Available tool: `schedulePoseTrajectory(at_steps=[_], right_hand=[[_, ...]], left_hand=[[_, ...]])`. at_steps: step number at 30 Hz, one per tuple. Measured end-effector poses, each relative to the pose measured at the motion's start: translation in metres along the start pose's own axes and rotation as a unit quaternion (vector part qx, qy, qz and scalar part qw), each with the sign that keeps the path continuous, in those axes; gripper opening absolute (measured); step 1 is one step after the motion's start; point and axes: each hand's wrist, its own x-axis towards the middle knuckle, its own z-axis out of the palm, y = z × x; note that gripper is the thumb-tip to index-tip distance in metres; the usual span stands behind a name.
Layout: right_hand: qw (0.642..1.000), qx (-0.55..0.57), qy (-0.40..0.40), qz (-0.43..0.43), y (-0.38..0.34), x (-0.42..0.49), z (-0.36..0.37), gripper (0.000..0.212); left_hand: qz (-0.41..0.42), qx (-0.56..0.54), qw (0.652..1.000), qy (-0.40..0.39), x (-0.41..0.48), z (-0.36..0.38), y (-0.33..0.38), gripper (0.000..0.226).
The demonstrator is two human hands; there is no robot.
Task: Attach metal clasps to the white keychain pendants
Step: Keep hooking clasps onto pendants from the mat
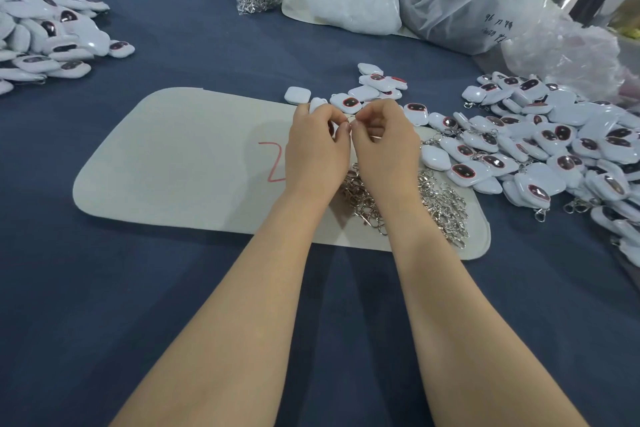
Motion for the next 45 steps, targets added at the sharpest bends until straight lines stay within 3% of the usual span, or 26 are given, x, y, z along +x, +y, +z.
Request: schedulePoseTrajectory(at_steps=[24,34,40,45], right_hand=[[0.999,-0.033,0.004,-0.021,0.001,-0.001,0.001,0.016],[0.995,-0.067,-0.037,-0.071,0.004,-0.002,-0.002,0.005],[0.999,-0.046,0.002,-0.029,0.009,0.0,-0.003,0.015],[0.998,-0.051,0.043,0.003,0.015,0.004,-0.006,0.015]], left_hand=[[0.032,0.03,0.999,0.007,-0.003,-0.004,0.005,0.01],[0.022,0.042,0.999,0.013,-0.002,-0.004,0.003,0.011],[0.021,0.003,1.0,-0.021,0.0,0.0,0.0,0.009],[-0.04,-0.112,0.992,-0.041,-0.003,-0.004,0.004,0.033]])
